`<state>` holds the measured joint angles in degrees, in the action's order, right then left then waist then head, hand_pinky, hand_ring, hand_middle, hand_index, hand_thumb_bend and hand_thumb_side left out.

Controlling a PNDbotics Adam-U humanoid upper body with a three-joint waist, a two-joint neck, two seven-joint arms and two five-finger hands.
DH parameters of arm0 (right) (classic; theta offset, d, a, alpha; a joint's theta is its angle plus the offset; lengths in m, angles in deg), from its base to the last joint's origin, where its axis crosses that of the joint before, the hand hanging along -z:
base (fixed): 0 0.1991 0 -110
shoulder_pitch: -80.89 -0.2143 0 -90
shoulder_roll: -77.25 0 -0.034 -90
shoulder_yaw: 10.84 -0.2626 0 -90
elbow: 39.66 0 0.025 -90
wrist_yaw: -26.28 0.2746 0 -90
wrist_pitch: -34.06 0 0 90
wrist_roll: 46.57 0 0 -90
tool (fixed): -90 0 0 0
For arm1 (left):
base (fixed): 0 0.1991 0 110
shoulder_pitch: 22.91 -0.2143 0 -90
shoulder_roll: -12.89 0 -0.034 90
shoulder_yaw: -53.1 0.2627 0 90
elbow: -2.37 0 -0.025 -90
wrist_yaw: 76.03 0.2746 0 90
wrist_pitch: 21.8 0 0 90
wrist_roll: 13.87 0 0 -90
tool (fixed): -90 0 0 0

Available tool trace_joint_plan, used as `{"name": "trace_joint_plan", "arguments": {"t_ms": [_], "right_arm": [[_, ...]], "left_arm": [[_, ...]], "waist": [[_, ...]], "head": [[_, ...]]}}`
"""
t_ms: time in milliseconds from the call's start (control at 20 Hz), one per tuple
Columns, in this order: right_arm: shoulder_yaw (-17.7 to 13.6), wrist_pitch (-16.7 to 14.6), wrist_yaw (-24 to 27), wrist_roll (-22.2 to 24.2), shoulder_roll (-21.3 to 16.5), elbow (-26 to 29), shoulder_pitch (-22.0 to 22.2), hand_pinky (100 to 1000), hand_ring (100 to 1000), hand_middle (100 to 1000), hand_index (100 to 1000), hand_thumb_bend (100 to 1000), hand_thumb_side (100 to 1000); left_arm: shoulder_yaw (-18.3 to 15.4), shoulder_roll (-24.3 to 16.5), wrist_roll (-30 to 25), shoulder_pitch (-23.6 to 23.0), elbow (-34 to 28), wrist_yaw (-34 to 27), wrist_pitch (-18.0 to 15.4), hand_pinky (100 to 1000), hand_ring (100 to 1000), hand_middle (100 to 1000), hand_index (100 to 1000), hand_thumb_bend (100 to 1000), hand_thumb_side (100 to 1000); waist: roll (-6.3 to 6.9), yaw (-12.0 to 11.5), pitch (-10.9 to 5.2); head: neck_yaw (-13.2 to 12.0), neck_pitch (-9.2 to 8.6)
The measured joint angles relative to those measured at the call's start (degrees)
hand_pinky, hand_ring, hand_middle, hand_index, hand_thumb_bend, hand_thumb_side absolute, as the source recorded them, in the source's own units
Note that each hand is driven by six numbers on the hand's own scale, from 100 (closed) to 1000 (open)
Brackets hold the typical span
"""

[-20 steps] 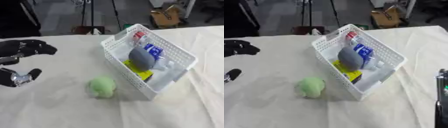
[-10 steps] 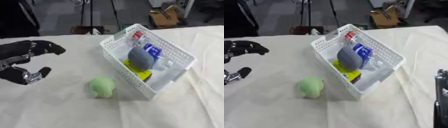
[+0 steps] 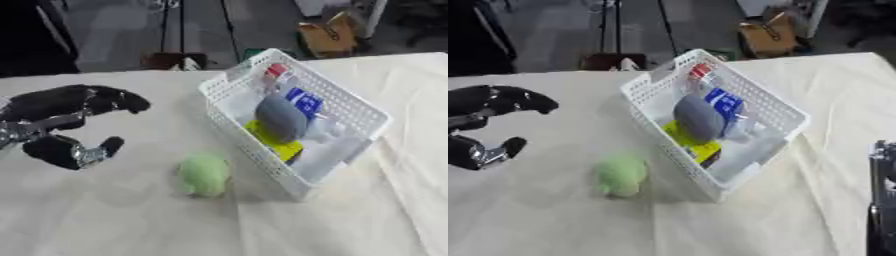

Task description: Pick up objects on the table and place them in the box.

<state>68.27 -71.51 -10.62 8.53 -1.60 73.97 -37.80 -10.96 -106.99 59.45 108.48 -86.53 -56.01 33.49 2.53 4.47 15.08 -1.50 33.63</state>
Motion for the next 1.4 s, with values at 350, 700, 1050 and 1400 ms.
{"name": "trace_joint_plan", "arguments": {"t_ms": [350, 700, 1050, 1400], "right_arm": [[0.0, 0.0, 0.3, 0.0, 0.0, 0.0, 0.3, 757, 703, 625, 796, 100, 918], [0.3, -0.2, 0.7, 0.2, 0.1, 0.0, 0.5, 758, 703, 624, 793, 100, 916], [0.3, -0.1, 0.8, 0.2, 0.1, 0.0, 0.6, 761, 703, 622, 790, 100, 911], [0.3, -0.1, 1.0, 0.1, 0.1, 0.0, 1.3, 762, 703, 620, 786, 100, 908]], "left_arm": [[1.5, 2.6, -0.4, 1.6, -2.6, 0.9, 1.2, 879, 833, 933, 1000, 100, 876], [1.5, 8.3, -7.5, 2.8, 0.3, 0.9, 4.3, 899, 868, 951, 1000, 215, 918], [-0.1, 13.4, -16.6, 2.9, 0.9, 3.6, 8.8, 901, 929, 977, 1000, 467, 996], [-3.3, 17.6, -22.5, 1.5, -2.3, 9.8, 11.4, 889, 921, 975, 1000, 416, 1000]], "waist": [[-0.03, -0.3, 0.0], [-0.28, -0.3, 0.0], [-0.14, -0.9, 0.0], [0.13, -2.0, -0.07]], "head": [[-0.5, -0.02], [-1.0, -0.03], [-0.8, -0.02], [-0.1, 0.02]]}}
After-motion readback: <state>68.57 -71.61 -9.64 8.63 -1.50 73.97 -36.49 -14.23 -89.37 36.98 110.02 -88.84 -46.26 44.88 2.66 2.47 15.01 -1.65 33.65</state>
